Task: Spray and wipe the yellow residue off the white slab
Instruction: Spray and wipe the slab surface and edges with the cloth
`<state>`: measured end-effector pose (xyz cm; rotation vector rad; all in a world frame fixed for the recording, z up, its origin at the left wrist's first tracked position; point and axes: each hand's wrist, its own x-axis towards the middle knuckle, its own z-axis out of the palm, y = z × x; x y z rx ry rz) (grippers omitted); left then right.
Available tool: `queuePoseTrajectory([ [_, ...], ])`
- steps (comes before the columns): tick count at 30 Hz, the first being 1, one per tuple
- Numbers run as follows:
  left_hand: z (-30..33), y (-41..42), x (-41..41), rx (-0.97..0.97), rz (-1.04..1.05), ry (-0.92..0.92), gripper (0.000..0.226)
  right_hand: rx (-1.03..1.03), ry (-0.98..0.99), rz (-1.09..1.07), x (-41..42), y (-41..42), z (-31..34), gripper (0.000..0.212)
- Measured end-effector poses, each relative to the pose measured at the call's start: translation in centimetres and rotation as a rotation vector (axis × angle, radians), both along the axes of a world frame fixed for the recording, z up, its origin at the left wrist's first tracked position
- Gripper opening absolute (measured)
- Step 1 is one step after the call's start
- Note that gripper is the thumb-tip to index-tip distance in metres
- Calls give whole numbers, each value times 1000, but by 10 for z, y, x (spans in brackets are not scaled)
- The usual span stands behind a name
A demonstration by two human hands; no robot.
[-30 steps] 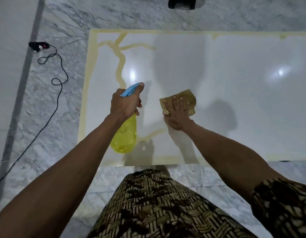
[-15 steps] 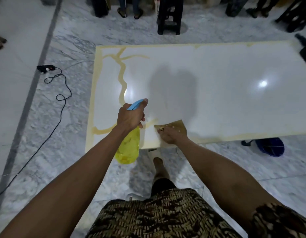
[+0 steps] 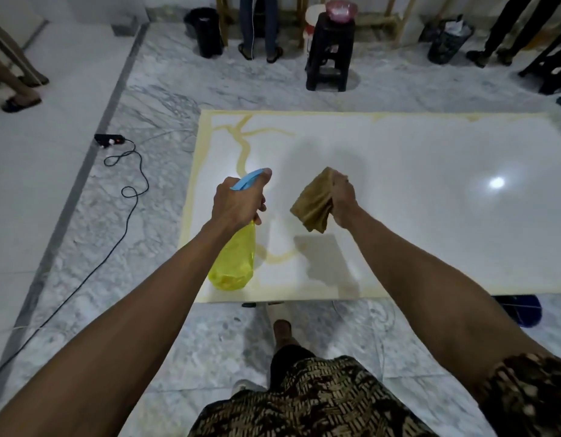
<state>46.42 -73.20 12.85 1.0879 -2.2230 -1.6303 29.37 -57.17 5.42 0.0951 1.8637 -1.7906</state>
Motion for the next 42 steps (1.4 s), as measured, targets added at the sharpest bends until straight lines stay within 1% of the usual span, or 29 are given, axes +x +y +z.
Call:
queuePoseTrajectory([
  [1,-3,-5,-7,8,-3,-4,59,126,61,-5,-16,-4,-3,39],
  [3,-13,-14,-25,19,-4,-35,61,360,267,7,-46,-12,-13,40],
  [5,-23,-23,-44,34,5,-84,66,538,410,137,-71,-17,-33,42],
  [7,-33,-31,-61,43,2,-115,61,763,402,433,-86,-20,-77,53],
  [9,-45,-40,-78,55,2,-143,58,968,339,713,-77,-19,-125,70],
  [10,-50,-44,-82,62,7,-158,57,1042,343,802,-60,-18,-143,78],
  [11,-54,-48,-87,67,13,-170,58,1117,370,843,-43,-17,-153,76],
  [12,-59,-53,-94,69,17,-184,59,1162,417,836,-32,-18,-160,71],
  [14,-67,-57,-98,62,8,-207,61,1161,454,802,-18,-18,-157,67],
  [17,-73,-55,-96,77,-24,-225,61,1183,464,834,-8,-13,-149,67],
  [20,-71,-53,-88,85,-55,-228,62,1223,482,819,22,-10,-144,66],
  [22,-71,-50,-78,82,-77,-217,65,1214,462,827,47,-11,-141,65],
  [26,-71,-41,-39,83,-132,-198,71,1211,344,869,98,-12,-141,65],
  [29,-70,-37,-10,100,-143,-201,71,1166,283,980,130,-19,-126,61],
  [30,-68,-36,2,91,-157,-195,71,1116,239,973,139,-22,-110,57],
  [31,-67,-36,12,84,-173,-187,71,1065,228,954,143,-25,-97,54],
  [33,-65,-37,29,73,-199,-161,70,925,226,823,150,-30,-68,50],
  [34,-61,-37,40,63,-213,-137,69,784,207,711,156,-33,-50,49],
  [37,-50,-42,56,23,-234,-102,66,210,11,274,157,-45,-12,49],
  [38,-44,-44,62,-4,-232,-95,68,49,-25,176,156,-48,-4,48],
  [40,-32,-49,72,-36,-211,-81,77,-231,-104,38,156,-53,14,47],
  [42,-20,-56,82,-16,-201,-55,85,-421,-204,-29,156,-62,27,47],
])
